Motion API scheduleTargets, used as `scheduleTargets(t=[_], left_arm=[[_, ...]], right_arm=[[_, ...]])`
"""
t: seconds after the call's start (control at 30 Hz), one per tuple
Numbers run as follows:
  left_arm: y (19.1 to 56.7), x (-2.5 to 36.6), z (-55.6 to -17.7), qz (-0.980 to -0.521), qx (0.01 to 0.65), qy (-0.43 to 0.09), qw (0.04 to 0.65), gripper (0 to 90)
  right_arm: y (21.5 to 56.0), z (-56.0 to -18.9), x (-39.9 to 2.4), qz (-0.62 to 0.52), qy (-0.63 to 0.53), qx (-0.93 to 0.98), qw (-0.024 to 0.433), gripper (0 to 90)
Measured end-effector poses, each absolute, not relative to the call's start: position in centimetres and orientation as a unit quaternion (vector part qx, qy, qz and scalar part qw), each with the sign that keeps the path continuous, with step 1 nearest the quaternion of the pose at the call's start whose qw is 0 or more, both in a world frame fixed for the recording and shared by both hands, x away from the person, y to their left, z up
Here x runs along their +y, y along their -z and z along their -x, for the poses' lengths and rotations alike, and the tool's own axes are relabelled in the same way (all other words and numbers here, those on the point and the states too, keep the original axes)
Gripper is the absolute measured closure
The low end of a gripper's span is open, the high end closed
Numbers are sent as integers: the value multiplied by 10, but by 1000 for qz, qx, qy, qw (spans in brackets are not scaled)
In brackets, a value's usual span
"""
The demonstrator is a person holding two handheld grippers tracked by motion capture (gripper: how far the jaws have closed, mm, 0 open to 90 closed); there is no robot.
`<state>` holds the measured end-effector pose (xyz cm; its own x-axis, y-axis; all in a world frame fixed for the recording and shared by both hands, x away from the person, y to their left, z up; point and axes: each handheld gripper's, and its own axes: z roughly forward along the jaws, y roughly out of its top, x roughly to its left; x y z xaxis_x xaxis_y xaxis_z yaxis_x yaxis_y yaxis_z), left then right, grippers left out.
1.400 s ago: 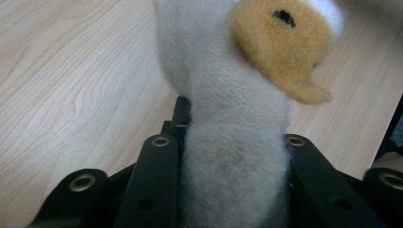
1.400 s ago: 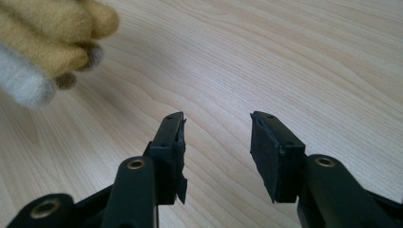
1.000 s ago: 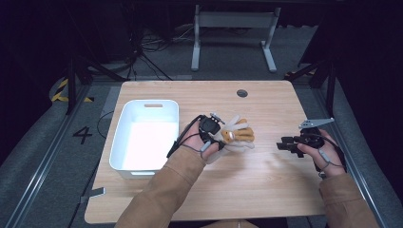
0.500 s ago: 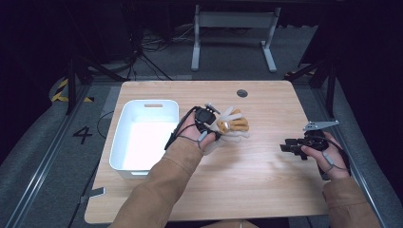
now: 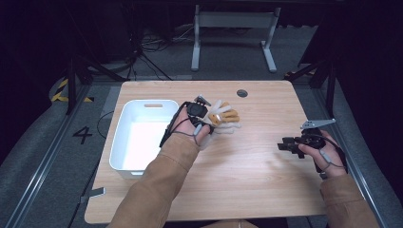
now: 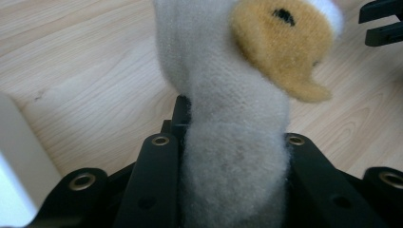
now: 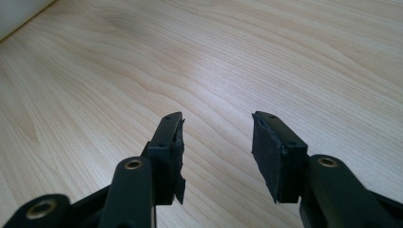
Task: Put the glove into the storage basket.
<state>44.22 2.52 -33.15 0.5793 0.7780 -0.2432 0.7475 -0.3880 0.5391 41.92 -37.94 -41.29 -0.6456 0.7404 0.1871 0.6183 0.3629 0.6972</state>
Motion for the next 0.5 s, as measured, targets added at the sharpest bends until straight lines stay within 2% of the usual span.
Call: scheduleTargets(t=[0.5], left_arm=[[317, 52, -444, -811, 503, -22, 297, 714]], right_arm=[[407, -435, -373, -413, -391, 820, 69, 552]])
